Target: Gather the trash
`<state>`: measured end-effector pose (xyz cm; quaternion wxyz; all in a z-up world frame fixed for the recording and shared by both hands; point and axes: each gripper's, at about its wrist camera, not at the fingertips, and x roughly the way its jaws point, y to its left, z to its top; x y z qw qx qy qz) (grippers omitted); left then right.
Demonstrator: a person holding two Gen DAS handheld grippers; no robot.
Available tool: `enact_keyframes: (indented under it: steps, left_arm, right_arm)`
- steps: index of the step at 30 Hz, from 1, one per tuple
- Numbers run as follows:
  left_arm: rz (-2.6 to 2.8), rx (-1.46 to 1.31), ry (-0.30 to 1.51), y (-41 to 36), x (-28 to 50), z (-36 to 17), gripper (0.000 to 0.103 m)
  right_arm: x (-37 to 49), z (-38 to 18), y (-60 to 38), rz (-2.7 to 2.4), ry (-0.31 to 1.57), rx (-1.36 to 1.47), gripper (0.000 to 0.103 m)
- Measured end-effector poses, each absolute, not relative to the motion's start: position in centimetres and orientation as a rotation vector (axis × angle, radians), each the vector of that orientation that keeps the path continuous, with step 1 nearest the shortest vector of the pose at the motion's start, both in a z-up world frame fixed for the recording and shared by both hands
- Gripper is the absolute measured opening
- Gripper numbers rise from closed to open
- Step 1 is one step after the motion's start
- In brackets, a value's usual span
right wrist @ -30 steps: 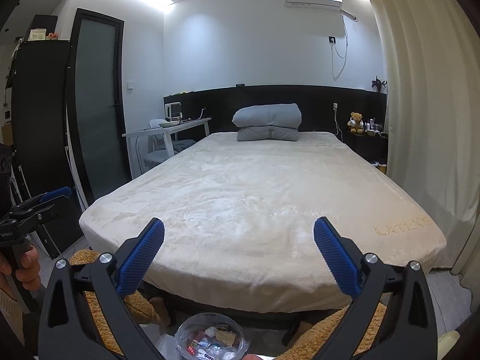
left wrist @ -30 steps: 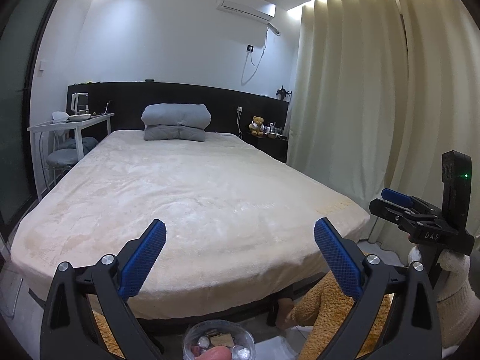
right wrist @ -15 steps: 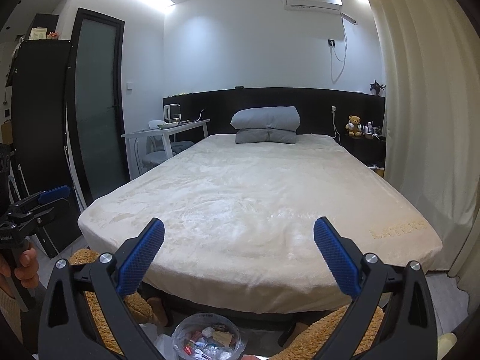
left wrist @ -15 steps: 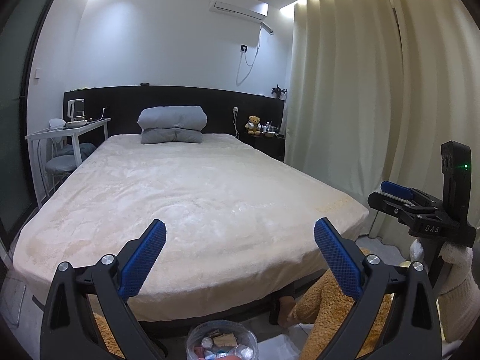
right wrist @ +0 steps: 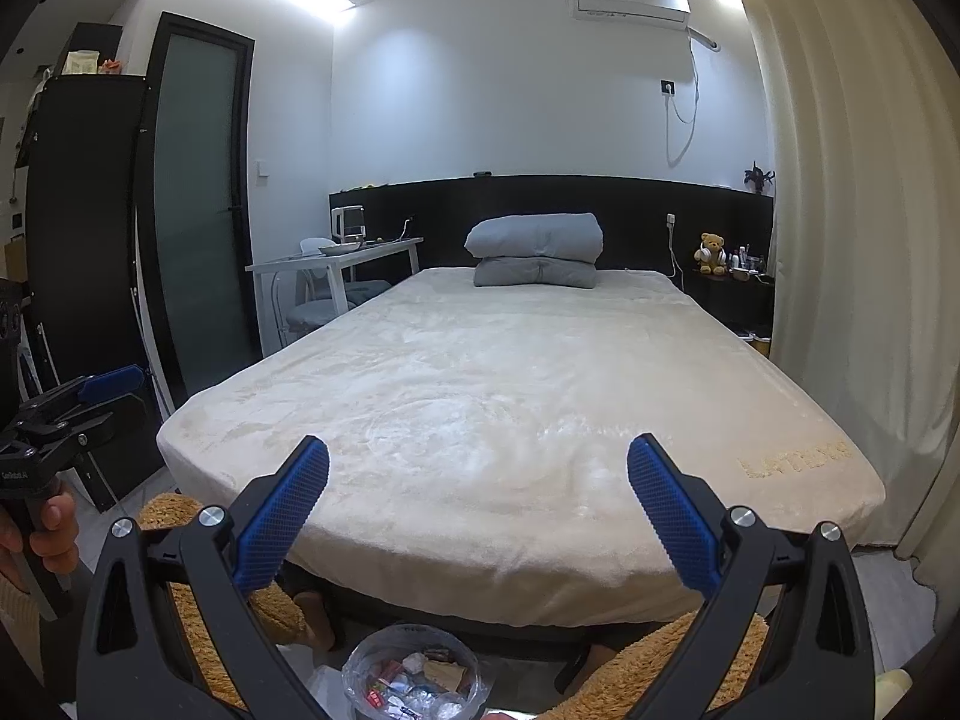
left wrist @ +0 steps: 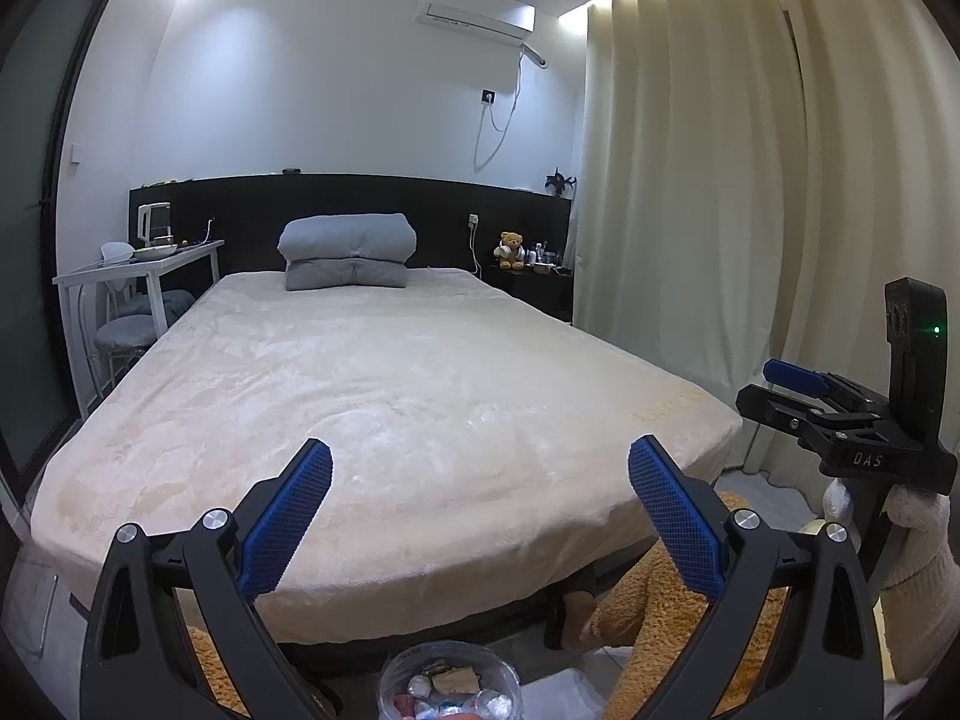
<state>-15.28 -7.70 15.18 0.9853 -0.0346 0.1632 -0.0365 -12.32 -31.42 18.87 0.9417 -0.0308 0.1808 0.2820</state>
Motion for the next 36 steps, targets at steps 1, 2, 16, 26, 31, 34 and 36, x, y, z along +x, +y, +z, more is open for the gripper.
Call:
enact_keyframes:
  steps: [1, 2, 16, 26, 31, 34, 36]
  left_arm:
    - [-0.072, -0.068, 0.329, -7.7, -15.3, 15.2, 0.097]
    - [-0.073, -0.067, 0.330, -7.7, -15.3, 15.2, 0.097]
    - [-0.064, -0.054, 0.333, -7.7, -15.5, 15.2, 0.097]
    - [-0.073, -0.059, 0.367, -7.4, -14.6, 13.6, 0.097]
    - [-0.081, -0.070, 0.396, -7.3, -13.4, 12.4, 0.097]
    - [-0.083, -0.080, 0.426, -7.1, -12.5, 11.5, 0.097]
    - [-0.086, -0.083, 0.437, -7.0, -12.1, 11.0, 0.097]
  right_arm:
    - [-12.4, 18.9, -31.4, 0.575, 0.370, -0.064, 0.098]
    - [-12.4, 18.9, -31.4, 0.574, 0.369, -0.065, 0.098]
    - [-12.1, 18.5, -31.0, 0.572, 0.383, -0.074, 0.098]
    - [-11.0, 16.8, -30.9, 0.569, 0.427, -0.065, 0.098]
    - [-9.8, 15.6, -30.9, 0.572, 0.465, -0.057, 0.098]
    - [-8.8, 14.6, -31.0, 0.565, 0.495, -0.044, 0.098]
    - [-8.2, 13.9, -31.0, 0.564, 0.516, -0.036, 0.098]
